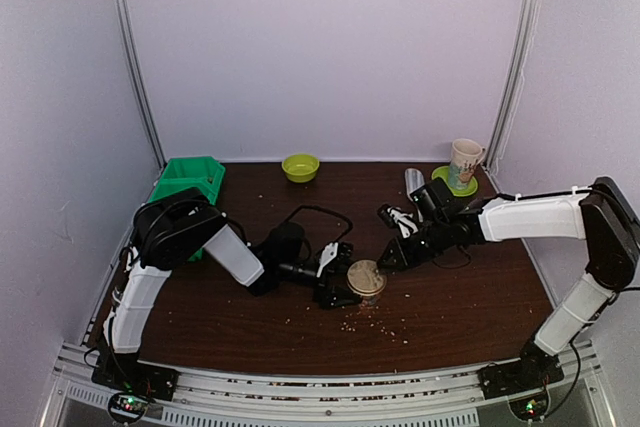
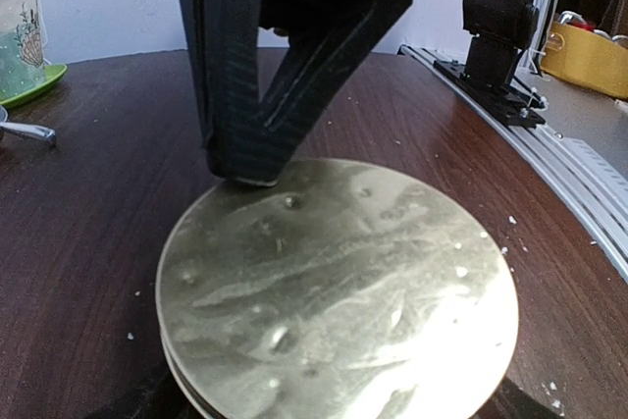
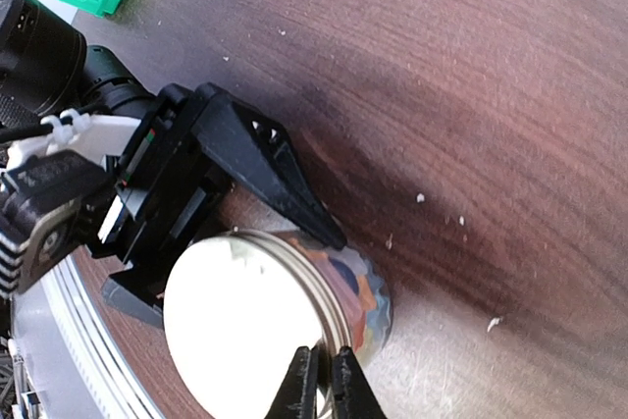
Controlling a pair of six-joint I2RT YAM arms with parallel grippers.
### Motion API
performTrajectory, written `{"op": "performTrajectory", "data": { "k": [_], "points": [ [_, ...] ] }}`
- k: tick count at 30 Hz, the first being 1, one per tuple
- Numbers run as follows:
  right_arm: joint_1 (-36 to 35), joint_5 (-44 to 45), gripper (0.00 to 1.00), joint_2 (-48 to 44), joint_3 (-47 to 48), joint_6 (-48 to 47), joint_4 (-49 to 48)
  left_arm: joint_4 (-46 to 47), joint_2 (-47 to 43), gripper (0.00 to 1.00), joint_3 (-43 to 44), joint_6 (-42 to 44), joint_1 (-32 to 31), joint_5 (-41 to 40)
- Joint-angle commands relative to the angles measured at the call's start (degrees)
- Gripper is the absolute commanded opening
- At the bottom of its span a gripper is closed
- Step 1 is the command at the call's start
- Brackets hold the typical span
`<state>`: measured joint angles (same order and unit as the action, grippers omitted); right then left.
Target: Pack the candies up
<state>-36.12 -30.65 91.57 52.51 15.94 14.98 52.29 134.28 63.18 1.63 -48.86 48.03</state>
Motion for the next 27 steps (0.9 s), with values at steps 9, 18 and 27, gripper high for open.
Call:
{"op": "performTrajectory", "data": {
  "k": [9, 18, 27],
  "points": [
    [-4.05, -2.72, 0.07, -4.54, -4.79, 2.84, 2.71, -11.22, 3.77, 0.81, -1.19, -2.05, 0.17, -4.72],
    [-4.32, 8.04, 0.38, -9.13, -3.88, -2.06, 5.83, -11.15, 3.73, 0.80, -1.24, -1.50, -0.02, -3.23],
    [-4.88, 12.31, 0.73, -14.73, -6.61, -6.27, 0.00, -11.16, 3.79, 0.81, -1.15, -1.61, -0.10, -3.14]
  ]
}}
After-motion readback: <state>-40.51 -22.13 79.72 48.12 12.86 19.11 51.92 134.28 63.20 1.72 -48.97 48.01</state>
